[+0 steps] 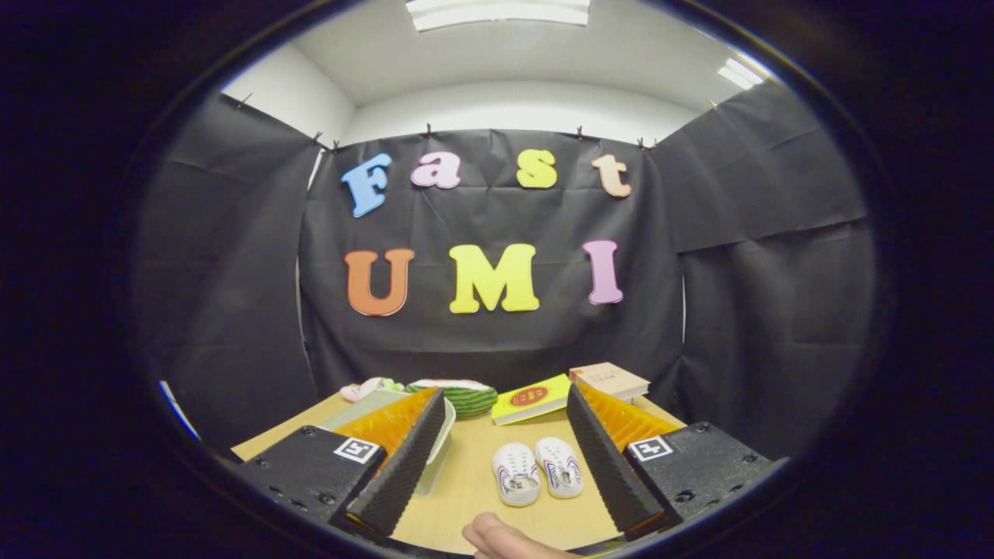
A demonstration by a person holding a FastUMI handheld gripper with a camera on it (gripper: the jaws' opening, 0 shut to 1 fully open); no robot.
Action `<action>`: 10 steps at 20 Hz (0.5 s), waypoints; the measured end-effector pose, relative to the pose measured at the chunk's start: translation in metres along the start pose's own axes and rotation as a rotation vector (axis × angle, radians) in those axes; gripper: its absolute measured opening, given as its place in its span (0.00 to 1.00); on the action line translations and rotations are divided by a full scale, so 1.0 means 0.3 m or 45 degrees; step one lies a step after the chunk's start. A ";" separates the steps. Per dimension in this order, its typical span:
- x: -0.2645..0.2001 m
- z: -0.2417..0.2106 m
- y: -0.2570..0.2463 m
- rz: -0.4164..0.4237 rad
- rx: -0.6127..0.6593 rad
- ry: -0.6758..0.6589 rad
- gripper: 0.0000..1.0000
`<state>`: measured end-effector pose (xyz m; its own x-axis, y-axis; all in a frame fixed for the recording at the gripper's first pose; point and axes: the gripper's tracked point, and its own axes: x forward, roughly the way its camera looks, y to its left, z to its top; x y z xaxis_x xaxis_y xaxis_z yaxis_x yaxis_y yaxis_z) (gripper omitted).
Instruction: Open the storage box then place both shoes into the box .Put the left shoe in first, then the right shoe, with the right side of both shoes facing outward in a uniform manner.
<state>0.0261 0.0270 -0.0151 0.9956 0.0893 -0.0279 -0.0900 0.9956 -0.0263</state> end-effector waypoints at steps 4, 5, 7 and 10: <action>0.126 -0.079 0.055 0.102 0.045 0.101 1.00; 0.160 -0.111 0.069 0.139 0.078 0.155 1.00; 0.232 -0.178 0.090 0.211 0.133 0.255 1.00; 0.344 -0.278 0.126 0.306 0.193 0.408 1.00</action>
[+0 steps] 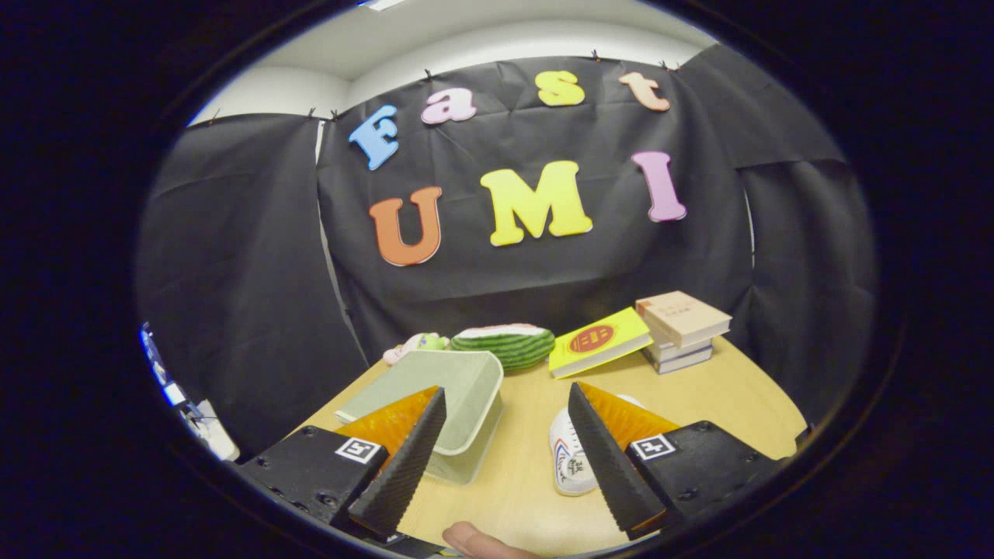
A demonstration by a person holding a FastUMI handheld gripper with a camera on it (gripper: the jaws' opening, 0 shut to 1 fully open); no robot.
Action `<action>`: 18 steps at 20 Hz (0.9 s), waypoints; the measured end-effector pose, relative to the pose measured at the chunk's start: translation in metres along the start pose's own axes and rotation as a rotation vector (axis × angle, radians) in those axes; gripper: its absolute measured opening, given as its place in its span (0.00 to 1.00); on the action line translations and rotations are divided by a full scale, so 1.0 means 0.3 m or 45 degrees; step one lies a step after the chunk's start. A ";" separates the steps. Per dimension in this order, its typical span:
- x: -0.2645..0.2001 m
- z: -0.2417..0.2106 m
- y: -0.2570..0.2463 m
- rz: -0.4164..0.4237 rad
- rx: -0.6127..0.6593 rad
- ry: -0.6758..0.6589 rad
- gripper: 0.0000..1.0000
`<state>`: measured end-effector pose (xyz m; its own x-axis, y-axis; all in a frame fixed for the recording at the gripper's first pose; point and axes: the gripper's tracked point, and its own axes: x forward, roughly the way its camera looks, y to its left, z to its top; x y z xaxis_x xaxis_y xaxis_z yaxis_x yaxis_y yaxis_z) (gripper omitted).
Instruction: Open the storage box then place both shoes into the box .Put the left shoe in first, then the right shoe, with the right side of both shoes facing outward in a uniform manner.
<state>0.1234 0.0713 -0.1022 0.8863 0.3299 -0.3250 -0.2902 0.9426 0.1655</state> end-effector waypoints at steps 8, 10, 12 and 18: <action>0.340 -0.163 0.093 0.559 0.401 0.508 1.00; 0.410 -0.180 0.077 0.668 0.504 0.596 0.99; 0.488 -0.197 0.047 0.729 0.610 0.630 0.99; 0.619 -0.241 0.067 0.892 0.775 0.729 0.99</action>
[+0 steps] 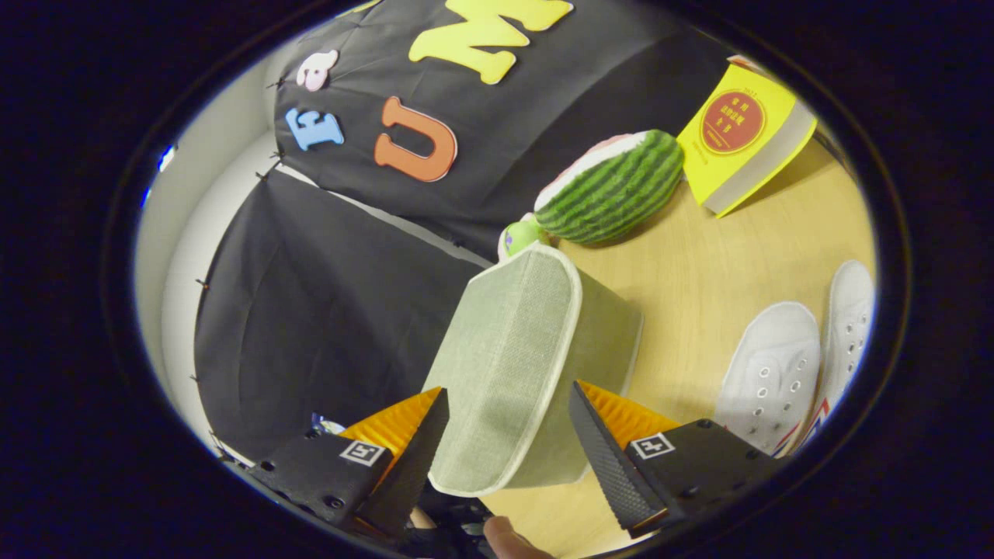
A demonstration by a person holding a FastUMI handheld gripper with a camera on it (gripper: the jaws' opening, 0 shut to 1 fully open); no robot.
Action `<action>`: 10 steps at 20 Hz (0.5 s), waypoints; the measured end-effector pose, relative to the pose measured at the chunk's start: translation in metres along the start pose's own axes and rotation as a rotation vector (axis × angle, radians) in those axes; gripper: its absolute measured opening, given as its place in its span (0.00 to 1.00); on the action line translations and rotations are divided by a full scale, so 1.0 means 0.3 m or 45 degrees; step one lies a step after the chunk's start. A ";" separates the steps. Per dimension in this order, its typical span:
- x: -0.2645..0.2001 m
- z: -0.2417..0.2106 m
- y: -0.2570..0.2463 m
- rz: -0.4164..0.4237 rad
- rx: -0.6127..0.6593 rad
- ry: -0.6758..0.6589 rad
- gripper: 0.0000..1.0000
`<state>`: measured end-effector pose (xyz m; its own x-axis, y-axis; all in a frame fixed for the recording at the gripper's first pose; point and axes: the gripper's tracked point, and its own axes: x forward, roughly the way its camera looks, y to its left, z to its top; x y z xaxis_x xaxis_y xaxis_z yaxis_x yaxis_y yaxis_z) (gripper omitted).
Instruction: Open the storage box then place both shoes into the box .Put the left shoe in first, then the right shoe, with the right side of both shoes facing outward in a uniform manner.
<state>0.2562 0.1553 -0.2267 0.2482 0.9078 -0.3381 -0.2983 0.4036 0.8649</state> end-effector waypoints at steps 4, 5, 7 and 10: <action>0.067 0.028 -0.026 0.117 0.078 0.023 0.98; 0.085 0.020 -0.054 0.107 0.096 0.039 0.98; 0.110 -0.008 -0.060 0.146 0.160 0.097 0.98; 0.128 -0.028 -0.057 0.209 0.228 0.140 0.92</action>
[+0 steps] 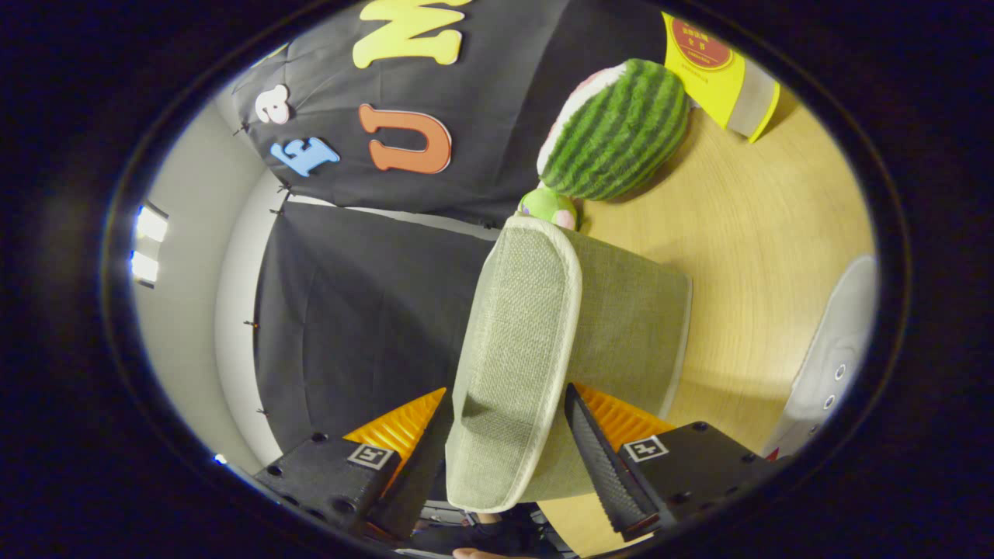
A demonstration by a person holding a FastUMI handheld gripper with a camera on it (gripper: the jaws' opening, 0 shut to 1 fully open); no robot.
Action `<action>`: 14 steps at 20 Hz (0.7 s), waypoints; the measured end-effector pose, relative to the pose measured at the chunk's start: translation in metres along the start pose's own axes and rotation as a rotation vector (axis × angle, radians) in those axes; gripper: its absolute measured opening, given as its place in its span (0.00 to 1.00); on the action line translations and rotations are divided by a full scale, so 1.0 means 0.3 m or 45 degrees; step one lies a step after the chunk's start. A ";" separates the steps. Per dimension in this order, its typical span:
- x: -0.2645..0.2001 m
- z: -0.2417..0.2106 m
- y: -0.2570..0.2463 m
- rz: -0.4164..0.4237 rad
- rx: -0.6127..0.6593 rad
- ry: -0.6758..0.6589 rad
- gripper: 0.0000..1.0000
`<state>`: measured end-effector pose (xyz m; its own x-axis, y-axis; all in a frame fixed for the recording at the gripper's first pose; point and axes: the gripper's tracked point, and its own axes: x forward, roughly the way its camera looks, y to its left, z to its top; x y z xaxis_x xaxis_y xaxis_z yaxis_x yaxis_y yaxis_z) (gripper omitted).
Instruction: Open the storage box then place both shoes into the box .Put the left shoe in first, then the right shoe, with the right side of both shoes facing outward in a uniform manner.
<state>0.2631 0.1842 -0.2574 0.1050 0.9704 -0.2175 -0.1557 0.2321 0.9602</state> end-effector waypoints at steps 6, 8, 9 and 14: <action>-0.029 -0.021 -0.004 -0.029 0.000 0.069 0.55; -0.065 0.008 0.032 -0.036 -0.015 0.009 0.34; -0.079 0.015 0.050 -0.051 -0.026 -0.011 0.27; -0.096 -0.004 0.112 -0.170 -0.043 -0.052 0.10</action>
<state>0.2538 0.1642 -0.2192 0.1668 0.9273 -0.3352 -0.1702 0.3619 0.9165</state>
